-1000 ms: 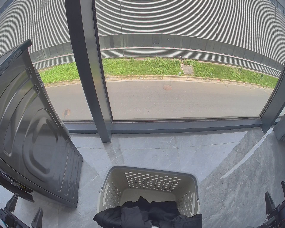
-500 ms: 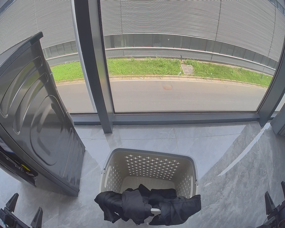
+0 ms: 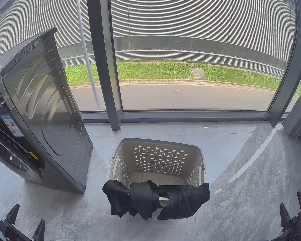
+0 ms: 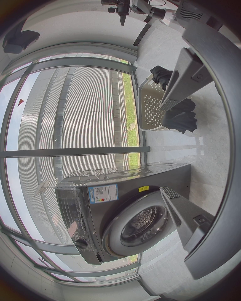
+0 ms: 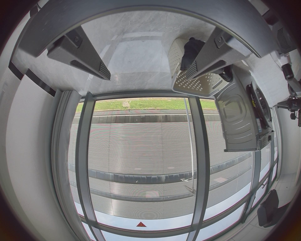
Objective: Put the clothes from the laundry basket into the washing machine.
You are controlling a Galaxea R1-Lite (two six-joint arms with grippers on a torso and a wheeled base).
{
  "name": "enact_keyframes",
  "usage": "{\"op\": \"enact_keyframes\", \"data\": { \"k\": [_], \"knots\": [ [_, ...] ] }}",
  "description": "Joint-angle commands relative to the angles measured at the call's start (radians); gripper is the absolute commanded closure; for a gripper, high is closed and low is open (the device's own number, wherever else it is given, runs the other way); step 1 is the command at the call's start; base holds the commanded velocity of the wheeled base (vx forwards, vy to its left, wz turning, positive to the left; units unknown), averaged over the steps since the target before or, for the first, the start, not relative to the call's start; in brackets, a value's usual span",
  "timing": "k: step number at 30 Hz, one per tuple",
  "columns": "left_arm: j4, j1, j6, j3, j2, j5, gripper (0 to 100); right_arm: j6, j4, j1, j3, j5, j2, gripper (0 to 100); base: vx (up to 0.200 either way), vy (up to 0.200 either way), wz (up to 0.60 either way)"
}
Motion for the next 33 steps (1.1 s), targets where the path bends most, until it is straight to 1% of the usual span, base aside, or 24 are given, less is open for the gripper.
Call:
{"op": "enact_keyframes", "data": {
  "k": [1, 33],
  "knots": [
    [0.0, 0.001, 0.0, 0.018, -0.018, 0.0, 0, 0.0, 0.0, 0.0, 0.018, 0.0, -0.016, 0, 0.0, 0.0, 0.0],
    [0.0, -0.001, 0.0, 0.018, -0.018, 0.0, 0, 0.0, 0.0, 0.0, 0.018, 0.0, -0.016, 0, 0.0, 0.2, 0.0]
  ]
}}
